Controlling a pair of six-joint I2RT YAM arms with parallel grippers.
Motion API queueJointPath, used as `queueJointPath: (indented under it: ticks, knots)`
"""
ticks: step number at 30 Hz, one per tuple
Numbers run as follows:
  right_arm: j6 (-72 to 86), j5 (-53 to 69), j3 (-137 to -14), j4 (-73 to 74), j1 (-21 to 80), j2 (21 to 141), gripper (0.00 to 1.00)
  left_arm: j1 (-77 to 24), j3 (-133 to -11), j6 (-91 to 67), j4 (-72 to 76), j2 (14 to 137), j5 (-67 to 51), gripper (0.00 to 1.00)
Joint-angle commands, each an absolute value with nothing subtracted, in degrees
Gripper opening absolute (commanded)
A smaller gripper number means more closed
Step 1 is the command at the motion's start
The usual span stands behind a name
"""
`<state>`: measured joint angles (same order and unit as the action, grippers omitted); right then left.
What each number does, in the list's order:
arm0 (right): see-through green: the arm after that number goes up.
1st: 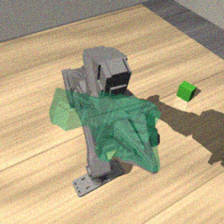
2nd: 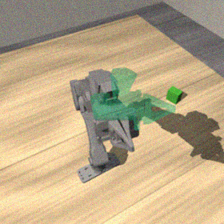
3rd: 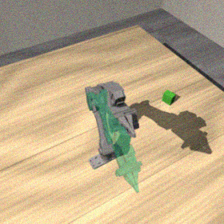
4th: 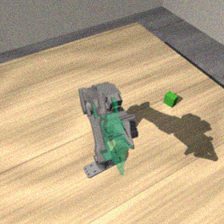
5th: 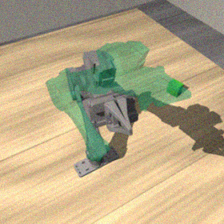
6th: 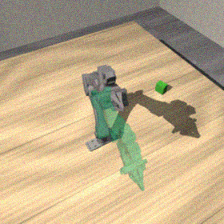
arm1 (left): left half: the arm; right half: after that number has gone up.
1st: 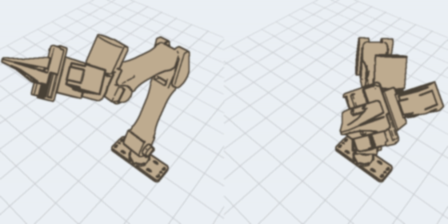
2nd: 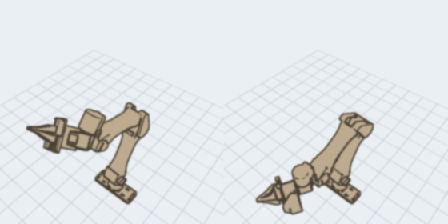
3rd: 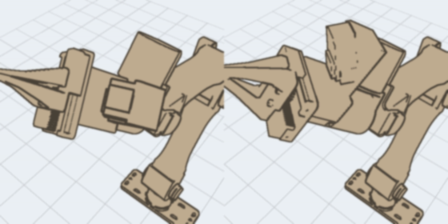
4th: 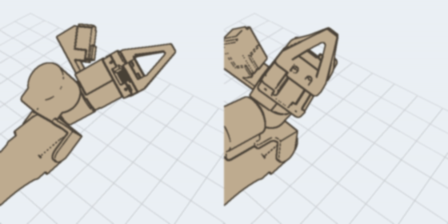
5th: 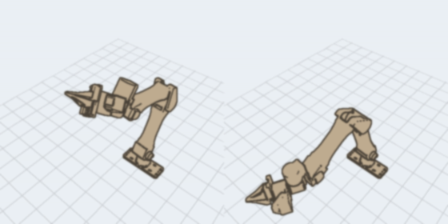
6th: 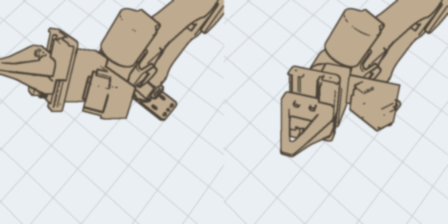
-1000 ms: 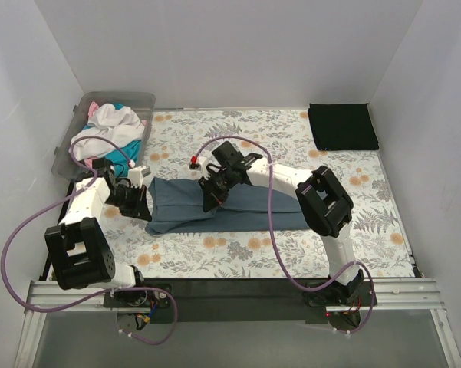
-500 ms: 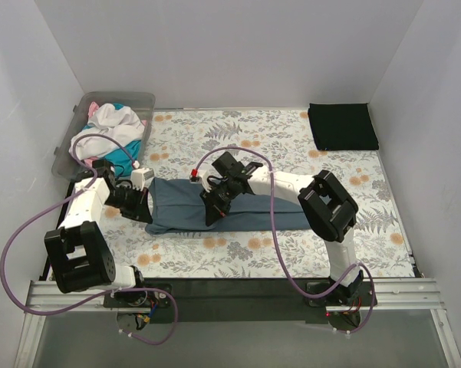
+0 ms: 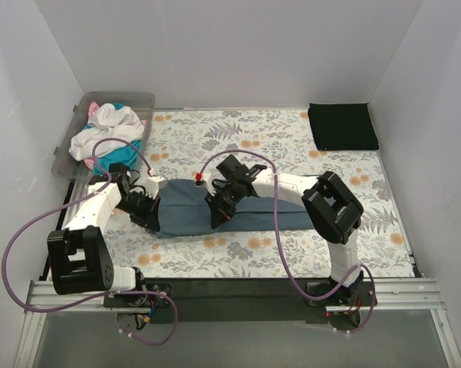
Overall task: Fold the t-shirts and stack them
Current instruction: Fold the tshirt
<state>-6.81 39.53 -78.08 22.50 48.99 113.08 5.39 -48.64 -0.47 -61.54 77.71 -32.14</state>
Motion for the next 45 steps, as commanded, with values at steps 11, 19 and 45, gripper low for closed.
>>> queueJointPath:
  ticks: [11,19,45]
  knots:
    - [-4.66,42.63,-77.08,19.60,43.16,109.16,0.01,0.80,-66.97,-9.04,-52.83,88.50,-34.64,0.00]
    - [-2.02,41.22,-75.59,16.97,40.69,108.98,0.01,0.79,-73.30,-12.92,-47.64,95.97,-32.87,0.00]
    - [-0.44,32.87,-82.44,14.06,39.82,116.54,0.01,-0.09,-71.01,-14.68,-41.49,96.15,-24.08,0.00]
